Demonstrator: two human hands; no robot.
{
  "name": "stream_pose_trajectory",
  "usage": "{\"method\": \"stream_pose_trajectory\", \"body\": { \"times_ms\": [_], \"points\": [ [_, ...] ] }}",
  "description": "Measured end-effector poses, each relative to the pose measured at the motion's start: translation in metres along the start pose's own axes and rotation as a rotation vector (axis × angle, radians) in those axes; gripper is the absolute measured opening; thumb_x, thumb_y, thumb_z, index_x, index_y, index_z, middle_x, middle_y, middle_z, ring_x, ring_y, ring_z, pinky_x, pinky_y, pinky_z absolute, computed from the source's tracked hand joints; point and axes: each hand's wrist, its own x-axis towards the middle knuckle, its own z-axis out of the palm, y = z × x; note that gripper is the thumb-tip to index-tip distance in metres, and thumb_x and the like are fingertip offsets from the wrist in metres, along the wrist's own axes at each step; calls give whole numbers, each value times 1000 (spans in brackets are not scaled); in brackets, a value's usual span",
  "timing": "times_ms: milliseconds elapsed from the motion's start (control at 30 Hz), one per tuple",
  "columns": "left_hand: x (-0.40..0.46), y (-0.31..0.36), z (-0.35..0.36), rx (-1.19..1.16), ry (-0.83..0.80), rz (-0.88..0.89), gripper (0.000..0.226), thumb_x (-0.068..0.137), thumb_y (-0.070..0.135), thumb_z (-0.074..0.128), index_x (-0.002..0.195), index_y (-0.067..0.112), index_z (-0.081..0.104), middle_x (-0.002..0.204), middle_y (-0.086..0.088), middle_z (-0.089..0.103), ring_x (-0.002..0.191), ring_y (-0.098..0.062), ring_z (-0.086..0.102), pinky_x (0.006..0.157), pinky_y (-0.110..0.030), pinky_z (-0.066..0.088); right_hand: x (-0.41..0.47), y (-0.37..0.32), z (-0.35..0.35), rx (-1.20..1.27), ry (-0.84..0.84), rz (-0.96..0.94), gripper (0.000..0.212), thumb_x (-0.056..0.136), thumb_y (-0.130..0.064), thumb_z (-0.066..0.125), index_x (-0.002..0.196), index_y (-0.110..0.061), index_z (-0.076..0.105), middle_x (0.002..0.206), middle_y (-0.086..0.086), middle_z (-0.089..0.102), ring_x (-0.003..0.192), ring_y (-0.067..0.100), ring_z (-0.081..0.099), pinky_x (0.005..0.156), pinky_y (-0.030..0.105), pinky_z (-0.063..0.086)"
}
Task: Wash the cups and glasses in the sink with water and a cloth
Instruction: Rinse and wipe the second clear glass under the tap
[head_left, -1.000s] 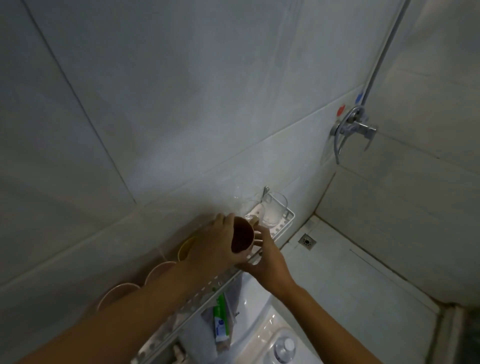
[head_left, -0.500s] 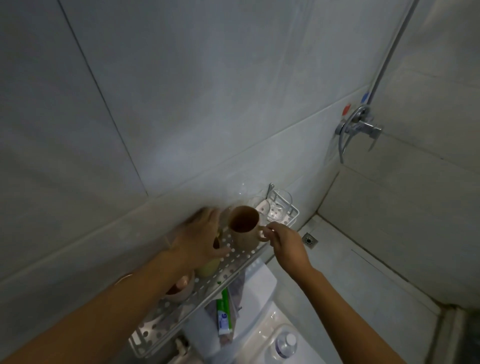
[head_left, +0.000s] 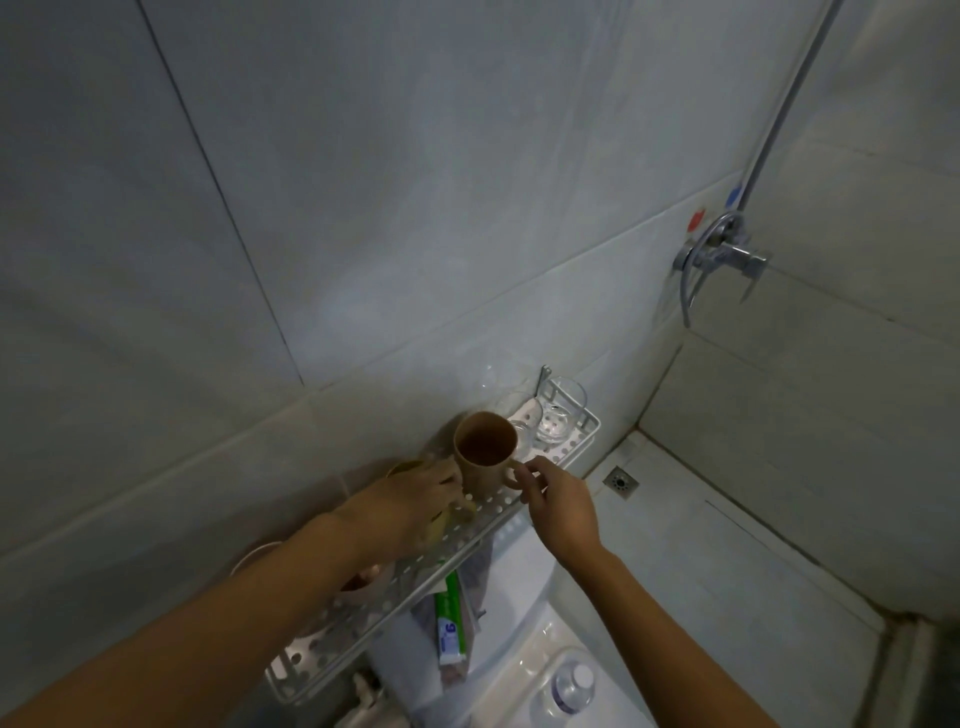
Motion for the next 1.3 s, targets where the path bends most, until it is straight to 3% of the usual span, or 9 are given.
{"method": "stream_pose_trajectory", "body": {
  "times_ms": [133, 400, 567, 667, 733, 833, 1033, 1167, 1300],
  "points": [
    [-3, -11, 12, 72, -52, 24, 45, 92, 12, 56, 136, 20, 47, 147, 2, 40, 138, -20, 37, 114, -36, 34, 1, -4, 3, 53, -19, 14, 36, 98, -53, 47, 102, -24, 68, 88, -6, 74, 76, 8, 68, 73, 34, 58],
    [-16, -4, 5, 148, 218, -47, 50, 62, 27, 84, 107, 16, 67, 106, -2, 66, 88, -22, 66, 72, -32, 57, 0, -7, 13, 190, -47, 23, 34, 98, -48, 52, 100, -20, 71, 84, -4, 72, 73, 10, 68, 74, 39, 58],
    [-15, -8, 12, 160, 242, -50, 44, 61, 17, 88, 101, 14, 71, 100, -4, 71, 88, -26, 69, 70, -33, 59, 3, -6, 11, 195, -107, -1, 37, 99, -50, 47, 106, -21, 68, 87, -4, 72, 76, 9, 68, 76, 37, 58],
    [-15, -6, 19, 169, 236, -74, 44, 66, 27, 86, 105, 19, 68, 101, 0, 69, 91, -24, 66, 74, -34, 57, 9, 0, 5, 231, 72, 127, 41, 101, -52, 38, 106, -20, 64, 86, -2, 70, 75, 11, 66, 72, 36, 56],
    [-17, -3, 20, 163, 259, -110, 48, 69, 34, 83, 111, 20, 65, 104, 0, 68, 94, -22, 65, 78, -35, 56, 28, 10, -4, 173, 247, 239, 31, 102, -41, 45, 115, -16, 59, 95, 5, 69, 83, 17, 65, 76, 38, 55],
    [-28, 8, 16, 120, 365, -161, 53, 68, 28, 85, 115, 17, 63, 107, -2, 68, 95, -22, 66, 79, -37, 55, 64, 28, -14, 67, 196, 289, 41, 89, -27, 67, 124, -11, 52, 100, 11, 67, 90, 27, 63, 76, 40, 54],
    [-83, 34, 15, -153, 704, -545, 42, 79, 9, 73, 118, 22, 62, 106, 5, 60, 94, -8, 45, 80, -31, 37, 99, 47, -13, -122, 142, 238, 53, 82, -41, 75, 122, -11, 57, 98, 13, 67, 93, 32, 63, 76, 38, 52],
    [-126, 39, 31, -211, 1008, -811, 35, 81, 15, 59, 115, 7, 61, 109, -12, 60, 99, -32, 51, 87, -41, 38, 108, 48, -5, -131, 133, 221, 54, 84, -40, 73, 126, -11, 55, 99, 12, 68, 94, 29, 63, 76, 37, 51],
    [-147, 33, 63, -230, 1012, -1010, 66, 67, 28, 54, 124, -6, 52, 118, -29, 50, 109, -46, 44, 97, -44, 28, 108, 43, -6, -90, 105, 200, 50, 85, -37, 72, 123, -10, 53, 97, 13, 68, 96, 33, 62, 77, 39, 50]
  ]
}}
